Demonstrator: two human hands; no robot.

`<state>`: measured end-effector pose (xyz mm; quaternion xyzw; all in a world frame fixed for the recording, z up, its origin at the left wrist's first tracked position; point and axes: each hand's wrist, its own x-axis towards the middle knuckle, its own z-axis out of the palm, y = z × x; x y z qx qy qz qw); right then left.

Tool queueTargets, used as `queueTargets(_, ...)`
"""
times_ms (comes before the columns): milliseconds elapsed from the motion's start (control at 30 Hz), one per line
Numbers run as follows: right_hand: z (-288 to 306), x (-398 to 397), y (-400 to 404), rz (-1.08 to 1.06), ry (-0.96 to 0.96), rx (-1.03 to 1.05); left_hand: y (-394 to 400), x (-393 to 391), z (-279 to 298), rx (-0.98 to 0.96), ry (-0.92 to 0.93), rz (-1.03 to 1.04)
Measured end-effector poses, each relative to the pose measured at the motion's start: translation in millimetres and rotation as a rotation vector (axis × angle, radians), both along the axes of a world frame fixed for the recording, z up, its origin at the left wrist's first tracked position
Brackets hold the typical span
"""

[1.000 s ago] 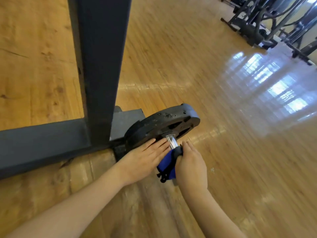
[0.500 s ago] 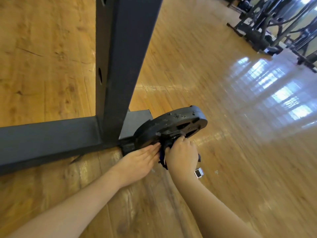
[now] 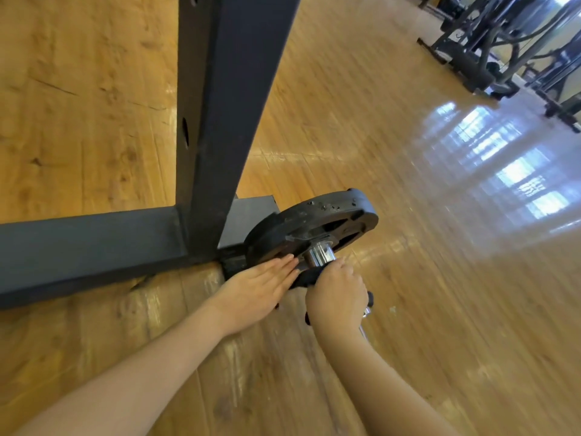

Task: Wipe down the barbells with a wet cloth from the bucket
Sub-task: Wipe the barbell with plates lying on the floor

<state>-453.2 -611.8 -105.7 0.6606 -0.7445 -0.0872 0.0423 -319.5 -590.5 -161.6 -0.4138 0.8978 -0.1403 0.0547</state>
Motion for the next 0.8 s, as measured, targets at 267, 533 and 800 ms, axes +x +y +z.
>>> queueTargets(267, 4.2, -20.0, 1.1, 0.140, -0.102, -0.006, 8.7, -2.7, 29.0, 0.093, 0.039, 0.064)
queueTargets(533, 8.7, -22.5, -2.2, 0.137, -0.120, 0.077, 8.0, -11.6, 59.3, -0.120, 0.324, 0.218)
queueTargets(800, 0.8, -37.1, -0.2, 0.182, -0.303, 0.070, -13.6, -39.0, 100.7, 0.083, 0.379, 0.602)
